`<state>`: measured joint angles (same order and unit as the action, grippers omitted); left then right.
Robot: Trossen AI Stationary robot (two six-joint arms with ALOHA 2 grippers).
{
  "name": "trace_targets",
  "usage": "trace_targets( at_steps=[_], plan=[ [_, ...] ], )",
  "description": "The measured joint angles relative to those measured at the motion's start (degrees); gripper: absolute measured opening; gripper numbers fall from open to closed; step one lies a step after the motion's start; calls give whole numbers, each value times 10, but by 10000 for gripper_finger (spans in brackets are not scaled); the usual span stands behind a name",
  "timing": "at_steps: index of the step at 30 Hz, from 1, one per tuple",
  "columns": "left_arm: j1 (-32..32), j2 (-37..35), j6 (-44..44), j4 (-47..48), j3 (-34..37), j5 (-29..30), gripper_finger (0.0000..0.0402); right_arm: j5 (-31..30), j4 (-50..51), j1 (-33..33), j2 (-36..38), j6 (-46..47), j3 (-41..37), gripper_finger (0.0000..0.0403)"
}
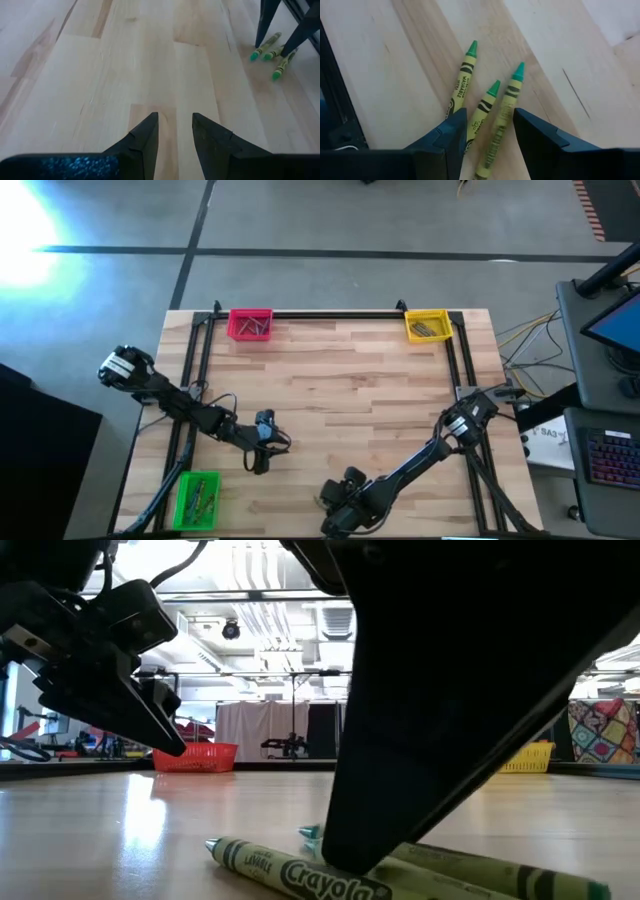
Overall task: Sort crayons
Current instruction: Put the green crayon into the yellow bin
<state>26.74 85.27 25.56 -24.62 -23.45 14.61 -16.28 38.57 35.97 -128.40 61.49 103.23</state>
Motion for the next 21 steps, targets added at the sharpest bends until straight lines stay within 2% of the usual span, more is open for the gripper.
trace_targets(
  at_steps=[3, 12, 18, 21],
  plan=[
    [0, 0, 0, 0, -2, 1, 102, -3, 12, -1, 0, 4, -3, 157],
    [-3, 0, 0, -2, -3, 59, 102, -34, 141, -2, 2, 56, -3, 152],
    [-4, -2, 17, -3, -3, 59, 102, -31, 169, -11, 2, 33, -5, 96],
    [-4, -10, 22, -3, -3, 59, 102, -9, 168, -22, 3, 12, -10, 67]
  ],
)
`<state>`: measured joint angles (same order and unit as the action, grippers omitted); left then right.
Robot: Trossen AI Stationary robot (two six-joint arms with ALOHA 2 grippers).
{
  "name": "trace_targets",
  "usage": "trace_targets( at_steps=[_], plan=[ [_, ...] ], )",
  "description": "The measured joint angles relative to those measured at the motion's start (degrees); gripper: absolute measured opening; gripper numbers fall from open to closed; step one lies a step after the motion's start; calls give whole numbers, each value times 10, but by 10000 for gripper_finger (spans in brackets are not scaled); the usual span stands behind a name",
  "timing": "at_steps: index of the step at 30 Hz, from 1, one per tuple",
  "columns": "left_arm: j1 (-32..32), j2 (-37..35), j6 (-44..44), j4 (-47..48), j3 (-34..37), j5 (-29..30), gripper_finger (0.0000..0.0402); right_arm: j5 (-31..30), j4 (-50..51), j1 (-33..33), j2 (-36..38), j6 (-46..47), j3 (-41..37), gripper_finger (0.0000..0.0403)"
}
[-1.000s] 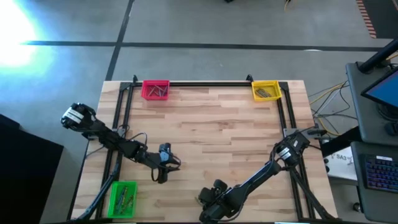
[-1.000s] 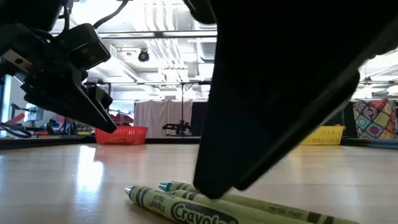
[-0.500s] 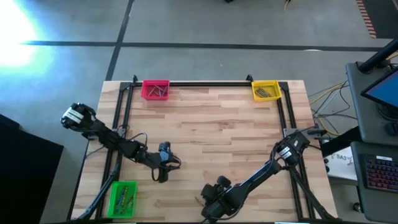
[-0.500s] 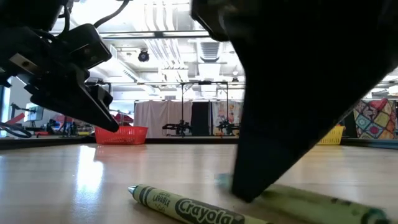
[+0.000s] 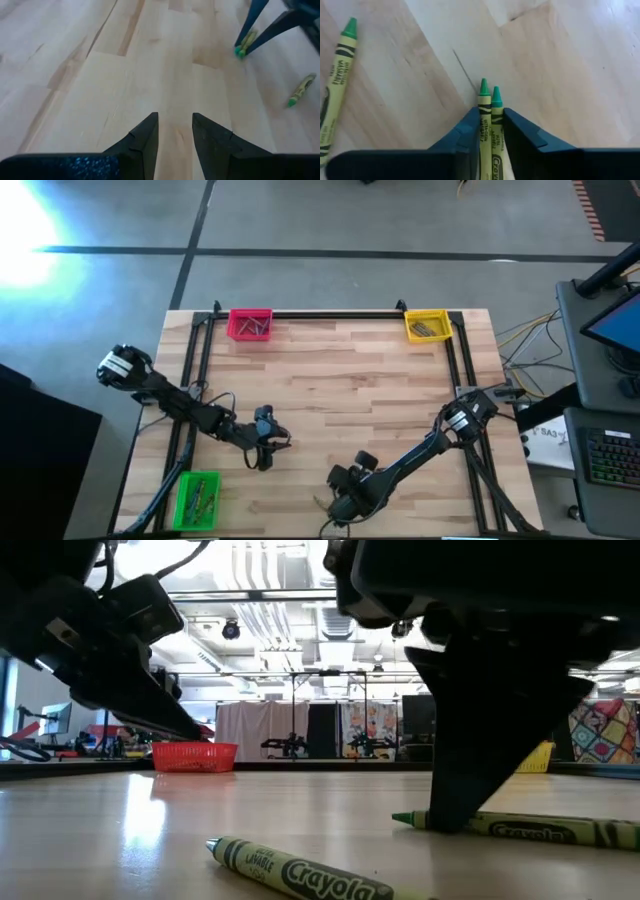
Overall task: Sort crayons
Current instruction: Put the green crayon into the yellow bin
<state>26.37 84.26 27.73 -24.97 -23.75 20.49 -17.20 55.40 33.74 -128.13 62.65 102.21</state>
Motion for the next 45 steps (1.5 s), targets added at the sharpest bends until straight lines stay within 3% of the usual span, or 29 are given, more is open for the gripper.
trace_targets(
  at_steps=[8, 21, 25, 33, 39, 45],
  plan=[
    [-1, -42, -19, 3, 0, 0, 102, 27, 8, -37, 8, -66, -6, 29],
    [-10, -67, -22, 57, -1, 69, 102, -36, 93, -88, 116, -205, -41, 8],
    [-16, -67, -22, 58, -1, 96, 102, -25, 92, -103, 178, -233, -109, 8],
    [-87, -67, -55, 59, -6, 105, 102, -14, 33, -137, 352, -251, -339, 8],
    [-188, -53, -75, 50, -46, 71, 102, 17, -76, -201, 438, -397, -481, 12],
    [-236, -14, -117, 50, -99, 71, 102, 81, -165, -283, 471, -518, -535, 54]
  ],
)
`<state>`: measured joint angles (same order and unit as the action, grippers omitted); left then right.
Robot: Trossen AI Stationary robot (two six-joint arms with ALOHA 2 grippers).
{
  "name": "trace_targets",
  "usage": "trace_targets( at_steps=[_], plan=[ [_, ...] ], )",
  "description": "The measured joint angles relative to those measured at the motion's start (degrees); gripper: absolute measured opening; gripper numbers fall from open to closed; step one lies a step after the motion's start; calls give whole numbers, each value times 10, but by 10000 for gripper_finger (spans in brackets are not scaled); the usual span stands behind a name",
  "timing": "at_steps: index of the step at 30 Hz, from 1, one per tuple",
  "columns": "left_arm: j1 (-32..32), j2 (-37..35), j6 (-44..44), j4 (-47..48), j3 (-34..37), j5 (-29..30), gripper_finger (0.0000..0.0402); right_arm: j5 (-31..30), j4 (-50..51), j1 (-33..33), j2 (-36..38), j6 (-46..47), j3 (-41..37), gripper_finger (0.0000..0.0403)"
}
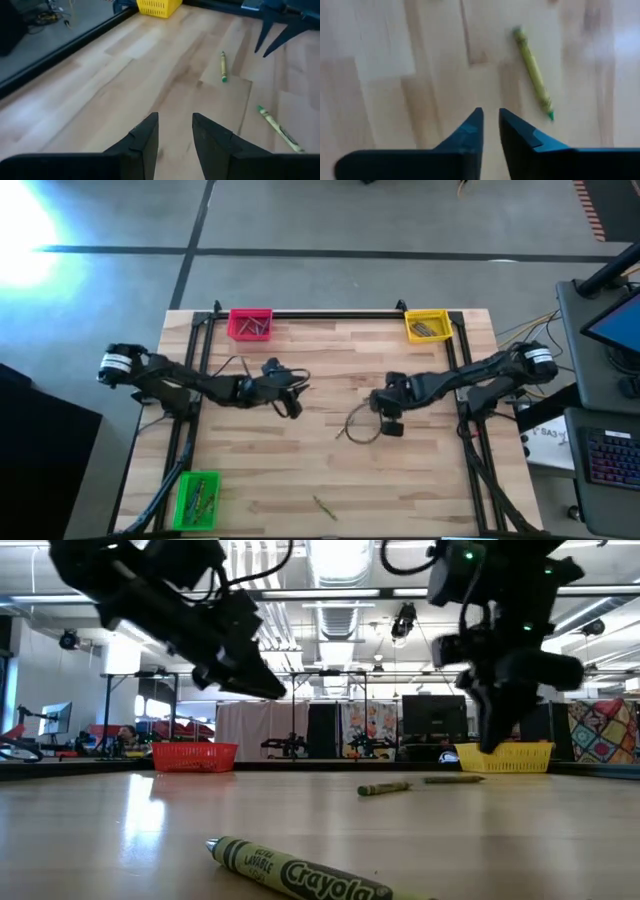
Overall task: Sort crayons
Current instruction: Put the green crayon into the yellow bin
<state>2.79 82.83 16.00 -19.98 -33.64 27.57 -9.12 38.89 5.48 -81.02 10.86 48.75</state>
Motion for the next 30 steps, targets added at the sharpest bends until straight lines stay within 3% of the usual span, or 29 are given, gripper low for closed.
trace_targets(
  at_steps=[7, 12, 20, 26, 30],
  plan=[
    [-32, 66, -22, 65, -67, 0, 102, 6, -69, -93, -16, -151, 3, 140],
    [-55, 123, -23, 174, -119, 0, 102, 7, -89, -147, -53, -215, 7, 152],
    [-83, 184, -33, 219, -164, 33, 102, 64, -134, -222, -119, -276, 19, 116],
    [-87, 173, -32, 230, -159, 34, 102, 157, -108, -269, -158, -287, 55, 47],
    [-87, 159, -21, 237, -154, 34, 102, 170, -87, -281, -164, -269, 72, 16]
  ],
)
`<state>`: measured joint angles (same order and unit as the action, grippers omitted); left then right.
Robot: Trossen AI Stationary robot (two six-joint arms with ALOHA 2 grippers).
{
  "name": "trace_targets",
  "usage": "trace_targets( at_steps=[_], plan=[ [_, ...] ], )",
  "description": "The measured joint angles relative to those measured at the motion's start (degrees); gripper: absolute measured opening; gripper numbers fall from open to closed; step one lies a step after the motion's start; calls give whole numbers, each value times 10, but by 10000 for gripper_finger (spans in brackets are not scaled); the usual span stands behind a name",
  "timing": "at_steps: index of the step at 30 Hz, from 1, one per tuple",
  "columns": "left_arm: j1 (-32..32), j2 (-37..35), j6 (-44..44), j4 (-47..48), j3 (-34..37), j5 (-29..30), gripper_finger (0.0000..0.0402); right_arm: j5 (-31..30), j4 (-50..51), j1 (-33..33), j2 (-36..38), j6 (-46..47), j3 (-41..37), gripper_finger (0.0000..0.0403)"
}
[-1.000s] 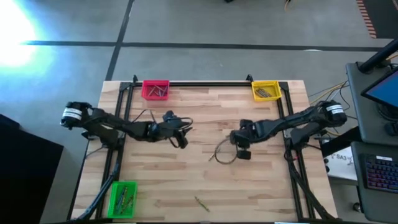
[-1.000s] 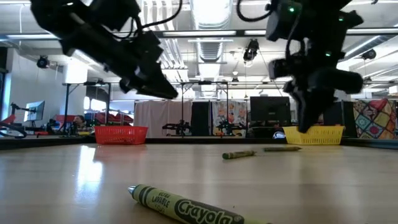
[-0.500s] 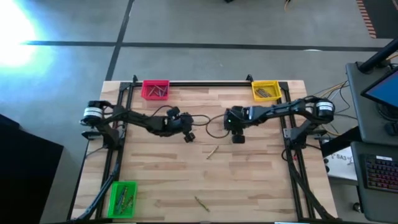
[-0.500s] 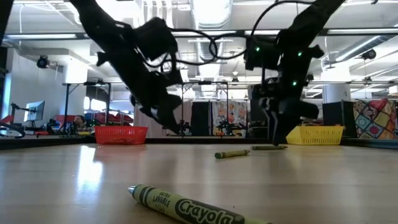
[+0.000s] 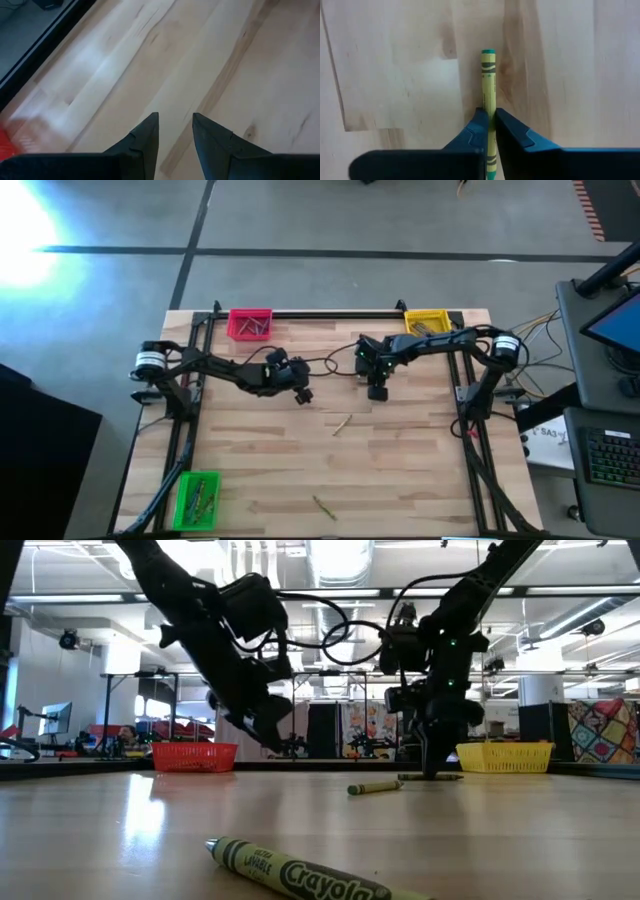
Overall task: Sort crayons
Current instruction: Put the green crayon into the yellow bin, then put the green crayon into the red bin
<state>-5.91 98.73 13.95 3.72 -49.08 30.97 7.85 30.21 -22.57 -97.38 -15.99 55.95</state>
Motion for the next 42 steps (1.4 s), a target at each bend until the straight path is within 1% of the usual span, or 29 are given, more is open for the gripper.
trace_targets(
  at_steps=[3, 7, 11, 12, 15, 17, 19, 21, 25, 27, 30, 33, 38, 42],
  plan=[
    [0, -8, 10, 22, 1, 0, 102, -5, 6, -1, 14, 19, 1, 15],
    [0, -21, 31, 25, 12, -1, 102, -71, 14, -7, 63, 29, -2, 14],
    [0, -38, 35, 2, 36, -4, 102, -125, 23, -35, 120, 55, 0, 13],
    [0, -43, 35, -12, 47, -4, 102, -147, 23, -48, 133, 74, -1, 13],
    [-2, -66, 34, -52, 83, -4, 102, -240, 25, -85, 176, 131, 0, 13],
    [-3, -86, 34, -79, 107, -4, 102, -292, 35, -110, 198, 142, -2, 13],
    [-4, -109, 33, -102, 132, -5, 102, -329, 46, -136, 212, 150, -3, 13],
    [-4, -131, 33, -131, 152, -5, 102, -347, 50, -164, 222, 154, -4, 13],
    [-4, -172, 27, -189, 187, -5, 102, -353, 60, -217, 225, 152, -11, 13],
    [-3, -188, 26, -203, 200, -5, 102, -352, 61, -236, 222, 160, -15, 13],
    [-3, -210, 26, -220, 215, -5, 102, -361, 62, -260, 208, 146, -20, 18],
    [-3, -226, 26, -218, 226, -5, 102, -393, 62, -270, 191, 115, -21, 32],
    [-3, -236, 26, -217, 231, -5, 102, -456, 68, -270, 162, 74, -21, 68],
    [-3, -234, 26, -217, 231, -4, 102, -453, 70, -270, 150, 75, -21, 89]
  ],
)
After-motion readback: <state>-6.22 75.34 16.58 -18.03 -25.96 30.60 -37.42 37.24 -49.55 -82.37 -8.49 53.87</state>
